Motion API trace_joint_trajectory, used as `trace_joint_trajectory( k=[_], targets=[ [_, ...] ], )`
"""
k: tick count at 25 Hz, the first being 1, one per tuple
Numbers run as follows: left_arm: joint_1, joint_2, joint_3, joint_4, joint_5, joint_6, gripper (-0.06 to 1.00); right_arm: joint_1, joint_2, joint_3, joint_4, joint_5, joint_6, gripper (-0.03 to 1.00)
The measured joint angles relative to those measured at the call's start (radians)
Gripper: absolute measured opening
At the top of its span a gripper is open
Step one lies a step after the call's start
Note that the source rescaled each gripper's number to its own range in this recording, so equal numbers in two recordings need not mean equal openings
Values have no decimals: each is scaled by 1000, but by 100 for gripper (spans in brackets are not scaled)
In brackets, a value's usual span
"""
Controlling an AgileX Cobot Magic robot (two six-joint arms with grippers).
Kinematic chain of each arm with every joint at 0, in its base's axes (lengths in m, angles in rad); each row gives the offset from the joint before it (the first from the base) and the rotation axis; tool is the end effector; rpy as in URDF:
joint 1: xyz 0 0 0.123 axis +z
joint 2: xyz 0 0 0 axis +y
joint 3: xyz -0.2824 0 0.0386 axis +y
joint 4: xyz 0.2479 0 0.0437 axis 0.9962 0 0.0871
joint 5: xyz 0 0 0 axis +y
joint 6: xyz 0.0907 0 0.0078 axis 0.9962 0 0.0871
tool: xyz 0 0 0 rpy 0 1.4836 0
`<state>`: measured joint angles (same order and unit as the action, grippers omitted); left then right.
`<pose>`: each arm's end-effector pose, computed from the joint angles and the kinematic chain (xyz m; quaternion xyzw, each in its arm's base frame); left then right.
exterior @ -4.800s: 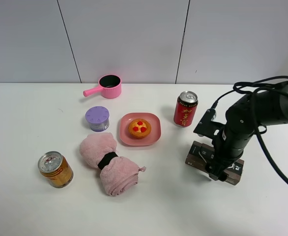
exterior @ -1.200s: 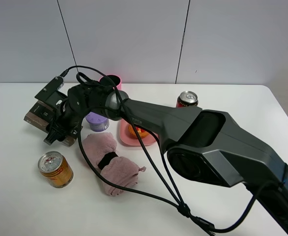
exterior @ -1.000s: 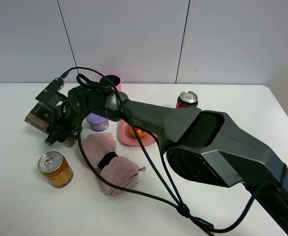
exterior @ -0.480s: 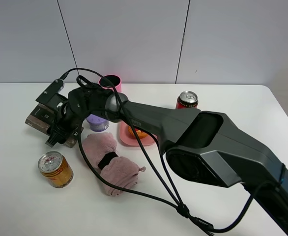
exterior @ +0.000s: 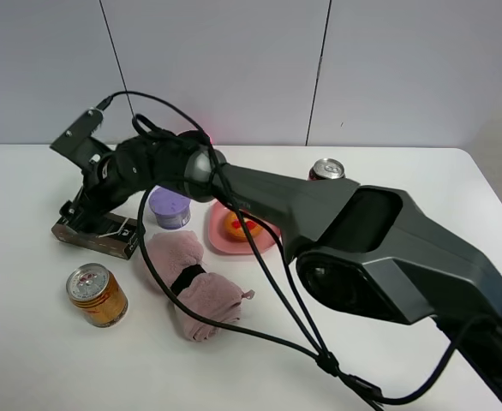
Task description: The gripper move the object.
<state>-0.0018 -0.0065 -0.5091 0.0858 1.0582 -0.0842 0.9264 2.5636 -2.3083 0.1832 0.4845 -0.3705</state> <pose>-0.0070 0.0068 0.2801 -0.0368 0.8469 0.0201 0.5301 0.3428 0.4690 0.1700 -0.4964 0.7439 0.1923 0.4040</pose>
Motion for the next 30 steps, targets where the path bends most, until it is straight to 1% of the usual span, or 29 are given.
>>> trace_joint_trajectory(
  k=[3, 5, 7, 9, 12, 13, 16, 19, 20, 21, 27, 30],
  targets=[
    [0, 0, 0, 0, 0, 0, 100, 0, -111, 0, -1, 1, 9, 67],
    [0, 0, 0, 0, 0, 0, 100, 0, -196, 0, -23, 9, 41, 67],
    [0, 0, 0, 0, 0, 0, 100, -1, -292, 0, -78, 42, 90, 67],
    [0, 0, 0, 0, 0, 0, 100, -13, -383, 0, -165, 96, 167, 67],
    [0, 0, 0, 0, 0, 1, 100, -42, -518, 0, -361, 236, 289, 67],
    [0, 0, 0, 0, 0, 1, 100, -52, -563, 0, -420, 296, 323, 67],
    [0, 0, 0, 0, 0, 1, 100, -82, -676, 0, -622, 470, 388, 67],
    [0, 0, 0, 1, 0, 1, 100, -113, -775, -1, -750, 645, 429, 67],
    [0, 0, 0, 1, 0, 1, 100, -123, -809, -1, -771, 690, 431, 67],
    [0, 0, 0, 1, 0, 1, 100, -134, -843, -1, -789, 712, 432, 67],
    [0, 0, 0, 1, 0, 1, 100, -147, -1072, 51, -801, 732, 438, 66],
    [0, 0, 0, 1, 0, 1, 100, -147, -1188, 129, -821, 732, 430, 66]
  ],
)
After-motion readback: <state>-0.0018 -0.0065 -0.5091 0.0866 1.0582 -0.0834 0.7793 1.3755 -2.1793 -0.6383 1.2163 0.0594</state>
